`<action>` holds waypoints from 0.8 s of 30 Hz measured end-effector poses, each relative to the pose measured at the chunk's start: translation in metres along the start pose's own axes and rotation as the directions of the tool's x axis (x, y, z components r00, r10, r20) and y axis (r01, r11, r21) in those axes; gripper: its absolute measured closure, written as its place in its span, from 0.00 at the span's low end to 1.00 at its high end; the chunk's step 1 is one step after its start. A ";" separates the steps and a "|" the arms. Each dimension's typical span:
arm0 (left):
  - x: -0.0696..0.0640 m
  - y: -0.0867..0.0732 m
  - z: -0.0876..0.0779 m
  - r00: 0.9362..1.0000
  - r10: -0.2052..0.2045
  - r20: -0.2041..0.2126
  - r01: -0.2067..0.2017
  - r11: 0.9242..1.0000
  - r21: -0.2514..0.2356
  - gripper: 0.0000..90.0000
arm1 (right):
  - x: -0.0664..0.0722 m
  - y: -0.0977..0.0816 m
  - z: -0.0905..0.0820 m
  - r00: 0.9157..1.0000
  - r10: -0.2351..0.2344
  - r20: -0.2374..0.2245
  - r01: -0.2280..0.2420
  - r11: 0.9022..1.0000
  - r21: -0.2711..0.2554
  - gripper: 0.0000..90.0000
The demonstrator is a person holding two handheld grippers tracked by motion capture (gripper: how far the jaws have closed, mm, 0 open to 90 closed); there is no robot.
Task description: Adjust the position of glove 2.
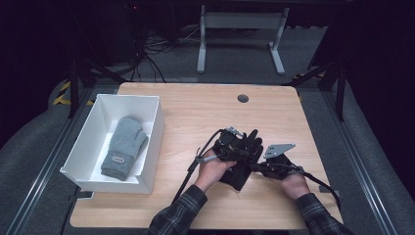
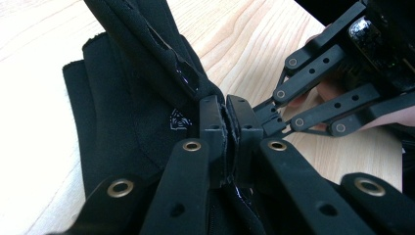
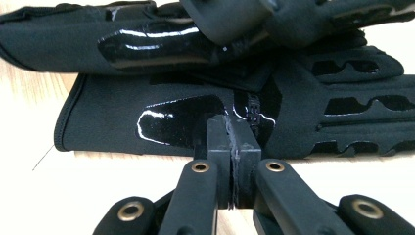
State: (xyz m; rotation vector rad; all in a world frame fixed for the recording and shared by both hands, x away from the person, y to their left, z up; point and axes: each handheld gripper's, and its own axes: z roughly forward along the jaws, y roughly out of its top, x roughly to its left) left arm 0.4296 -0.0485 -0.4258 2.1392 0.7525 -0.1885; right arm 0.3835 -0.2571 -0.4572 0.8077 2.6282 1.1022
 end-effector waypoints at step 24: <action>-0.009 -0.001 0.004 0.999 0.035 0.042 -0.035 0.999 0.008 0.97 | -0.015 -0.012 -0.035 0.993 0.053 0.106 -0.048 0.998 -0.047 0.87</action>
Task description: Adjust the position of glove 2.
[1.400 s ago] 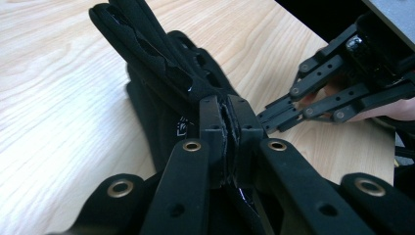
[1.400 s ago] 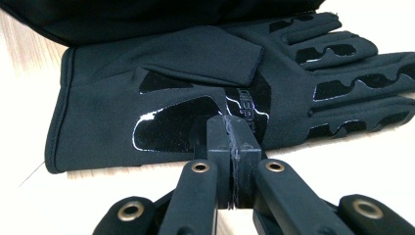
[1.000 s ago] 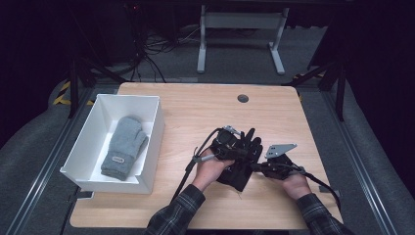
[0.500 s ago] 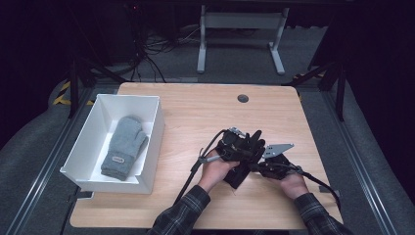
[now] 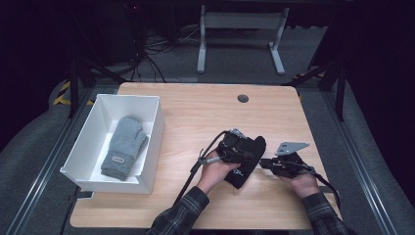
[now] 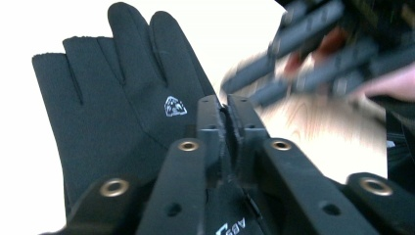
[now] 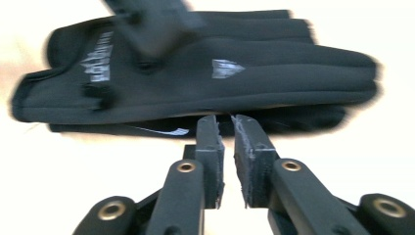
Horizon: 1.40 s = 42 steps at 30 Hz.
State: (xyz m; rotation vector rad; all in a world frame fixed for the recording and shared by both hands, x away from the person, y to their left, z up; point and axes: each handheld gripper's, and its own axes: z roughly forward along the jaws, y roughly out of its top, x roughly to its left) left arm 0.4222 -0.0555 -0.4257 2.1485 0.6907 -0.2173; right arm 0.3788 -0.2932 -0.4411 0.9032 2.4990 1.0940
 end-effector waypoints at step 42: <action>0.005 -0.053 -0.023 0.995 0.070 -0.071 -0.055 0.980 0.189 1.00 | -0.039 -0.033 -0.005 0.970 0.135 0.202 -0.134 0.991 -0.022 0.29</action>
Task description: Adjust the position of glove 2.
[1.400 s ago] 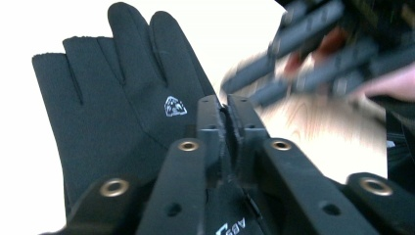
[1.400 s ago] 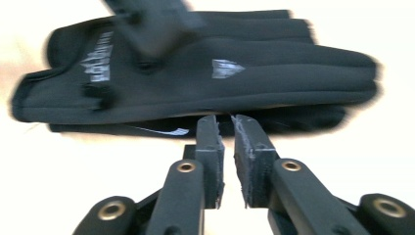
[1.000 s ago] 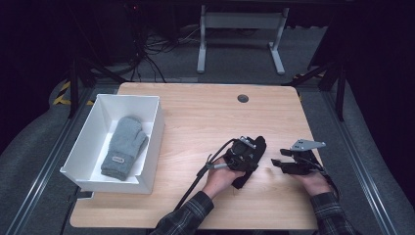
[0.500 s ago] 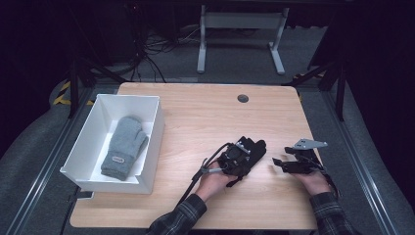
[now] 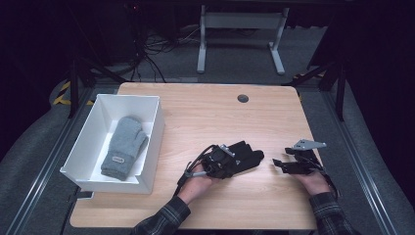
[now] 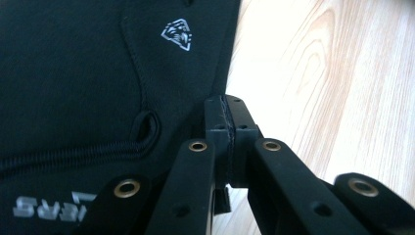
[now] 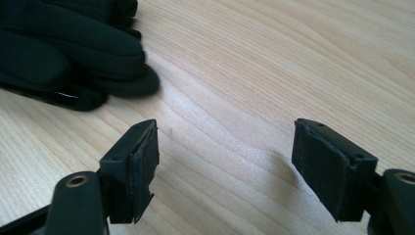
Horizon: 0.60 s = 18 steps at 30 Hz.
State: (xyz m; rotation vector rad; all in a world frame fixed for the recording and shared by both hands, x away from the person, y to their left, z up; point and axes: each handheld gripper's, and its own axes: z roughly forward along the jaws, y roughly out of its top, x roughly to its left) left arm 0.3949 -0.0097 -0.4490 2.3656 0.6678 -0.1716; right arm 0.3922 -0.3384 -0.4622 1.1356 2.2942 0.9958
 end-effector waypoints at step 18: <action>-0.003 -0.005 -0.038 0.986 0.158 -0.051 -0.161 0.985 -0.064 0.64 | 0.001 -0.004 0.003 1.000 -0.005 -0.010 0.005 1.000 -0.002 0.22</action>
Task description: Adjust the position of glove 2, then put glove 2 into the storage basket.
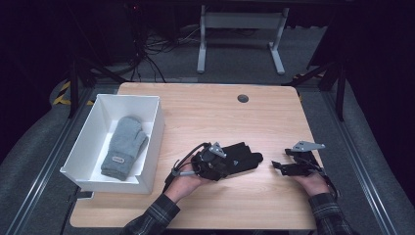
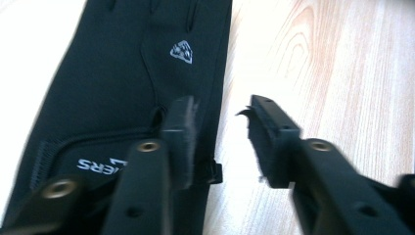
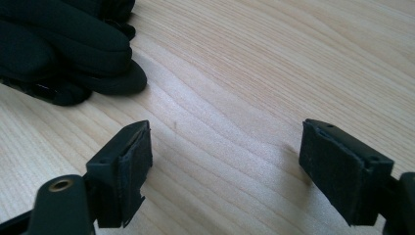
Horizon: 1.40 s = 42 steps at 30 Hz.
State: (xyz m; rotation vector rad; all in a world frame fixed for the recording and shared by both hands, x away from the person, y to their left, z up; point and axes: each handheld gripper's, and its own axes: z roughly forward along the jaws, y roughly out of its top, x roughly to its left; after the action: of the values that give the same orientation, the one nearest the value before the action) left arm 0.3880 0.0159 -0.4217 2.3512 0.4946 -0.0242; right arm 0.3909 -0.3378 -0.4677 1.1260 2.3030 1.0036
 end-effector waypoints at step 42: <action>0.042 0.029 0.051 0.989 0.146 -0.022 -0.145 0.988 0.049 0.15 | 0.000 0.000 0.000 1.000 0.001 -0.001 -0.001 1.000 0.002 0.21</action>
State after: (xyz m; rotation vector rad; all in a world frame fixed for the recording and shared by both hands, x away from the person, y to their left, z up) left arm 0.4435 -0.0228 -0.4466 2.4306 0.3365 0.0624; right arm 0.3911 -0.3377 -0.4677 1.1275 2.3057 1.0024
